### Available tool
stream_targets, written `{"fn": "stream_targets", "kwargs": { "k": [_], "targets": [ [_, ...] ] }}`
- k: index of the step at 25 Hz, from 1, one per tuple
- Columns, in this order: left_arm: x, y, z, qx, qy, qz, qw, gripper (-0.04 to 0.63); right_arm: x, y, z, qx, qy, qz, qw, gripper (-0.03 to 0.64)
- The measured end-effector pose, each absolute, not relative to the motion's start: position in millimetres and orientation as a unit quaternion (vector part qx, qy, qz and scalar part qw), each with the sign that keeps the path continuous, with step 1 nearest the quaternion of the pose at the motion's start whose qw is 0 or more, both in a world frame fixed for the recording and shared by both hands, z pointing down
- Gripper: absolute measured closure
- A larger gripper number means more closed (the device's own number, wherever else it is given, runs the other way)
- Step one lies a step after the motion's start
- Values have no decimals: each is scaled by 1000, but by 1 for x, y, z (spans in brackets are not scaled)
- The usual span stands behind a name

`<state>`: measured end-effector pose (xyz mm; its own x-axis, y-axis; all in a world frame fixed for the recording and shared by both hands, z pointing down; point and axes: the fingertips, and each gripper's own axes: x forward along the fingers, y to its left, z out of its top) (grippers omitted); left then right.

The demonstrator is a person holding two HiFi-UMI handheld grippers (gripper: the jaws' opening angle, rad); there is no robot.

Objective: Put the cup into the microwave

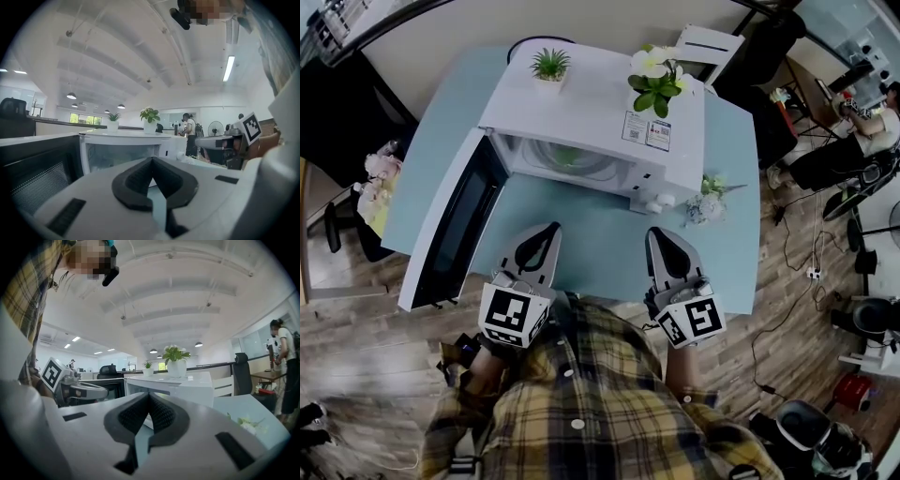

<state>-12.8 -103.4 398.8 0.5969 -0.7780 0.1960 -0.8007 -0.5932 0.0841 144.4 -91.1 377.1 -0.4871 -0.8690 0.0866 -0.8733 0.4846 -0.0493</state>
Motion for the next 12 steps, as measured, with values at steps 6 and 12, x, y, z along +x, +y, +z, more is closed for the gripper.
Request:
{"fn": "stream_targets", "kwargs": {
  "k": [6, 12],
  "targets": [
    [-13, -102, 397, 890, -444, 67, 80, 604, 140, -90, 381, 503, -862, 50, 28, 614],
    [-13, -100, 397, 890, -444, 67, 80, 604, 141, -90, 386, 508, -859, 60, 27, 614]
  ]
}}
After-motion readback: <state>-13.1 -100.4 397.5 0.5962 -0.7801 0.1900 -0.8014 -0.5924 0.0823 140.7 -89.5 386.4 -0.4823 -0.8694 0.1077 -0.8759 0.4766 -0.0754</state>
